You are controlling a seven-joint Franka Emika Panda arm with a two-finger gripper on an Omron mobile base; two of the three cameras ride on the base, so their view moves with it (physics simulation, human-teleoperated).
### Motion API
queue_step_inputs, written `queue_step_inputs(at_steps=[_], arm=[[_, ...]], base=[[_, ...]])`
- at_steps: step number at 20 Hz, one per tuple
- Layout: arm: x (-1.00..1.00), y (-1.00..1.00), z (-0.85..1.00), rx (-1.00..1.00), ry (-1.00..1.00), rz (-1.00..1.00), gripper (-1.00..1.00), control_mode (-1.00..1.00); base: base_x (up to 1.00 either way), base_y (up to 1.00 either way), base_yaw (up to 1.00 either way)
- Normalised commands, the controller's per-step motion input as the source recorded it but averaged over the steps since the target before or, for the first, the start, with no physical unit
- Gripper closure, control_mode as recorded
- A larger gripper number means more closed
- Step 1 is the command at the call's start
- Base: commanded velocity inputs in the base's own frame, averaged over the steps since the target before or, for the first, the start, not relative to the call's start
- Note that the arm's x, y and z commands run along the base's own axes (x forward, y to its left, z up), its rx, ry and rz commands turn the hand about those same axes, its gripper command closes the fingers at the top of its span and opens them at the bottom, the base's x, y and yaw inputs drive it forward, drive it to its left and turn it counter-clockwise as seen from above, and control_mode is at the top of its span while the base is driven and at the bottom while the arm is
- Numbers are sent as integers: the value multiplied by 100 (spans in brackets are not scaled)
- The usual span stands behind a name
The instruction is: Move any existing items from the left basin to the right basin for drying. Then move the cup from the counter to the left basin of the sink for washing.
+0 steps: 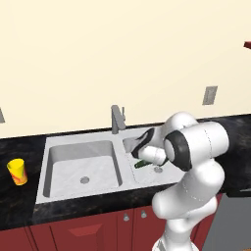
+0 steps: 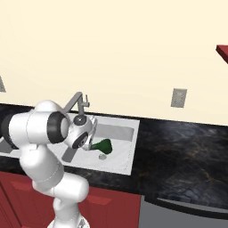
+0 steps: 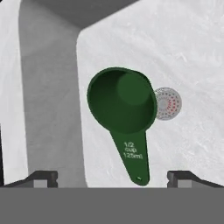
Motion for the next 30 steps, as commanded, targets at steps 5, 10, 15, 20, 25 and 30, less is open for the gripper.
queue_step_inputs(at_steps=[5, 10, 15, 20, 25, 30], arm=[[0, 0, 47, 0, -4, -1, -100, -100], [0, 0, 52, 0, -7, 0, -100, -100], [-4, 0, 56, 0, -9, 0, -100, -100], [-12, 0, 59, 0, -12, 0, -100, -100], [-19, 0, 61, 0, -14, 0, -100, -100], [-23, 0, 61, 0, -15, 0, -100, -100]], base=[[0, 0, 0], [0, 0, 0], [0, 0, 0], [0, 0, 0], [0, 0, 0], [0, 0, 0]])
